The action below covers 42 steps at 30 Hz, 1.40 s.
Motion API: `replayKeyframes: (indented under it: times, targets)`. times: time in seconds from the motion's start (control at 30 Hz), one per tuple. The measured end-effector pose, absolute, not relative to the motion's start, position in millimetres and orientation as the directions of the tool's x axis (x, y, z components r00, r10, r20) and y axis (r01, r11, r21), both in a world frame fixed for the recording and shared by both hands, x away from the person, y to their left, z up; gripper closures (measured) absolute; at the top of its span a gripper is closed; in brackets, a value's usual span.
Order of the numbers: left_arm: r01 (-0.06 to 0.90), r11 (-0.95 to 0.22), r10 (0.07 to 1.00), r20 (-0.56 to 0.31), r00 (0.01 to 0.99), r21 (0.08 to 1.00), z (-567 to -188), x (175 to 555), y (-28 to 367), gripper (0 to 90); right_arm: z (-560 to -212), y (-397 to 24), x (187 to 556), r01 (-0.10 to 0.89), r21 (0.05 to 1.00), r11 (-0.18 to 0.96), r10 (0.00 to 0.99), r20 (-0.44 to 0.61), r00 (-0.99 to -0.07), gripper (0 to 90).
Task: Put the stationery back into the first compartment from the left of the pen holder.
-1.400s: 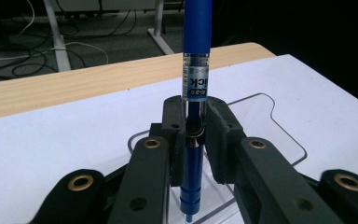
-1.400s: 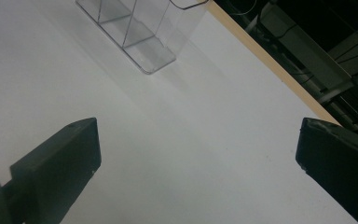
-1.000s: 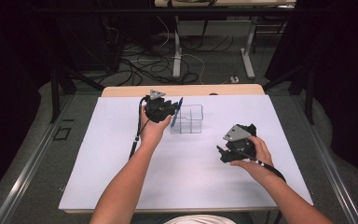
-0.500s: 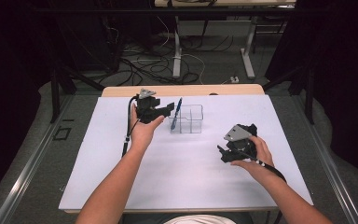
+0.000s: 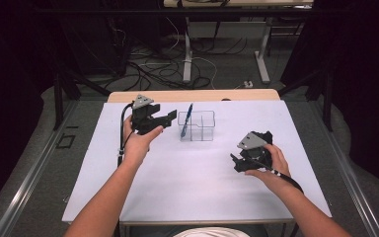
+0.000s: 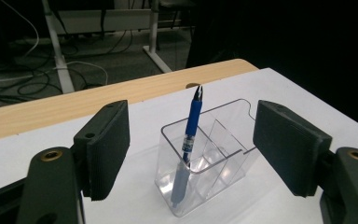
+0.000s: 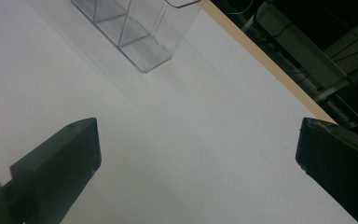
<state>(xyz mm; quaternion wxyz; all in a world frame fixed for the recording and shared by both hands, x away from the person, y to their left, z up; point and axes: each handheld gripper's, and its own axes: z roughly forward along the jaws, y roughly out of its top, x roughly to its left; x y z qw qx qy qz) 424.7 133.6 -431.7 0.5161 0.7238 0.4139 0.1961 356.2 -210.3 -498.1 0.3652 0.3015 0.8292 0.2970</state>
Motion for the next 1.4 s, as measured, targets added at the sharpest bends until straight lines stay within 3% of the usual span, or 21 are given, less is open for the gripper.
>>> replayKeyframes:
  times: [0.23,0.5,0.7,1.4]
  targets:
    - [0.395,-0.098,0.747,-0.195,0.636,0.913,-428,404,140,24.9,-497,-212,356,0.281,0.71,0.645,0.713,-0.428,-0.555,0.0]
    - [0.395,-0.128,0.737,-0.179,0.652,0.91,-431,380,153,14.1,-497,-211,355,0.276,0.712,0.646,0.713,-0.432,-0.553,0.0]
    - [0.404,-0.147,0.777,-0.147,0.611,0.903,-446,369,169,0.1,-497,-210,355,0.274,0.713,0.646,0.712,-0.432,-0.554,0.0]
    - [0.481,-0.091,0.859,-0.176,0.481,0.872,-500,361,218,0.1,-502,-215,358,0.323,0.721,0.613,0.738,-0.376,-0.561,0.0]
